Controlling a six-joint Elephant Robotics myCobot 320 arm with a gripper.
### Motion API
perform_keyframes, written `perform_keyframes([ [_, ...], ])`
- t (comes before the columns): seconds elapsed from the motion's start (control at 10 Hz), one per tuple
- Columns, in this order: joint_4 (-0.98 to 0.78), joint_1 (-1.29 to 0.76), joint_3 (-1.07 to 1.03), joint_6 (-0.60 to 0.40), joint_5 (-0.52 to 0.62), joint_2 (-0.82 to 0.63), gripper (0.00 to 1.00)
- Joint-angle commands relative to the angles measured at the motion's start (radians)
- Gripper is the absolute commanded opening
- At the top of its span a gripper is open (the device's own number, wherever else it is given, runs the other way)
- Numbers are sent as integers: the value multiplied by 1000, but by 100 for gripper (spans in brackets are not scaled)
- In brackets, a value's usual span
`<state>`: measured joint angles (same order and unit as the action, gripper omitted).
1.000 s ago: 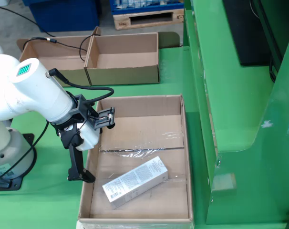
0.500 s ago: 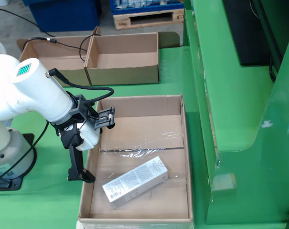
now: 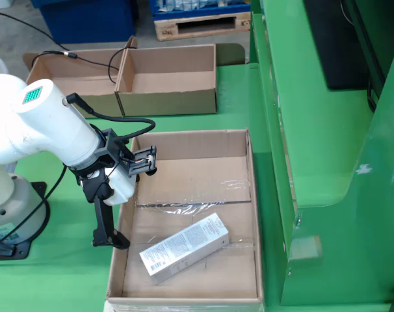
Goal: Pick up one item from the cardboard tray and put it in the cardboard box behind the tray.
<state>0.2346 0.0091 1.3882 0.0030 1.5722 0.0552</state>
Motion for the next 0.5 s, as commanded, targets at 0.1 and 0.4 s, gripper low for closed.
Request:
perform_keyframes([
  [0.1, -57, 54, -38, 30, -25, -28, 100],
  [0.4, -88, 68, -108, 52, -28, 18, 100],
])
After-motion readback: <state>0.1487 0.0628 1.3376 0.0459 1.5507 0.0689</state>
